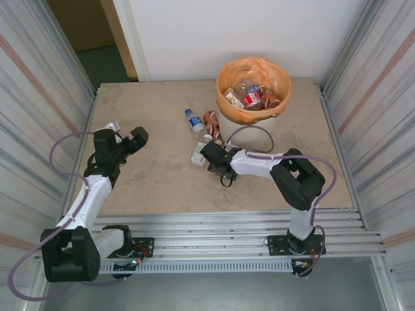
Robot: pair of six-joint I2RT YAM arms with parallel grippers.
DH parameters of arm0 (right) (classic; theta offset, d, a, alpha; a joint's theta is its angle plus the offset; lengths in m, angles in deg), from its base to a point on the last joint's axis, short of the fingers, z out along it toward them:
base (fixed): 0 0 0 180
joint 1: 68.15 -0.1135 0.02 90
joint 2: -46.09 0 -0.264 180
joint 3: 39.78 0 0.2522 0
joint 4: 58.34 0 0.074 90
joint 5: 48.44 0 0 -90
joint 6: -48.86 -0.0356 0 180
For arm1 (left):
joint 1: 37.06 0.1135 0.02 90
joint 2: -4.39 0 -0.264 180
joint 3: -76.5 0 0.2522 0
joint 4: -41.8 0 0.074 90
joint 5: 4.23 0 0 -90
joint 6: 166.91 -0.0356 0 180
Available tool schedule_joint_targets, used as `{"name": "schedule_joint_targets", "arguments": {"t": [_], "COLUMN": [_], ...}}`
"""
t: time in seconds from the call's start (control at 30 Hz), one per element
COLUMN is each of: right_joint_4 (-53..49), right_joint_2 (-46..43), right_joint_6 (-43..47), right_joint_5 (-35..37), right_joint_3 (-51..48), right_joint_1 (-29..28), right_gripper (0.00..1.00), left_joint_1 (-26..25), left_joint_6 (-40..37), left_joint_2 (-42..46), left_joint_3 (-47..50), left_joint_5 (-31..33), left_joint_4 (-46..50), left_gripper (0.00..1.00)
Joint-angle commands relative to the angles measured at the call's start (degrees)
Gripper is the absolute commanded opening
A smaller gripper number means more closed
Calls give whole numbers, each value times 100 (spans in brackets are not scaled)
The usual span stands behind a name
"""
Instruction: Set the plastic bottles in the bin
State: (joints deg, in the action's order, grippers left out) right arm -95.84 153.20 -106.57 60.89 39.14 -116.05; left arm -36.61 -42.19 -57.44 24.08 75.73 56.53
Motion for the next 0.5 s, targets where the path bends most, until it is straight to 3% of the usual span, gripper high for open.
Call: {"name": "schedule_joint_targets", "arguments": {"t": [0.0, 0.2, 0.47], "right_joint_4": [-20, -172, -1022], "right_joint_2": [158, -50, -867], "right_joint_6": [138, 203, 282], "right_joint_5": [-121, -51, 635], "right_joint_3": [52, -14, -51], "right_joint_1": [45, -30, -383], "right_gripper": [61, 44, 34], "left_joint_1": [67, 65, 62], "left_joint_6": [-45, -44, -42], "left_joint_2": [-15, 38, 46], "left_joint_3": [-22, -21, -45], "left_joint_5": [-28, -19, 2], "left_joint_4": [-71, -36, -15], "left_gripper": [99, 99, 99]}}
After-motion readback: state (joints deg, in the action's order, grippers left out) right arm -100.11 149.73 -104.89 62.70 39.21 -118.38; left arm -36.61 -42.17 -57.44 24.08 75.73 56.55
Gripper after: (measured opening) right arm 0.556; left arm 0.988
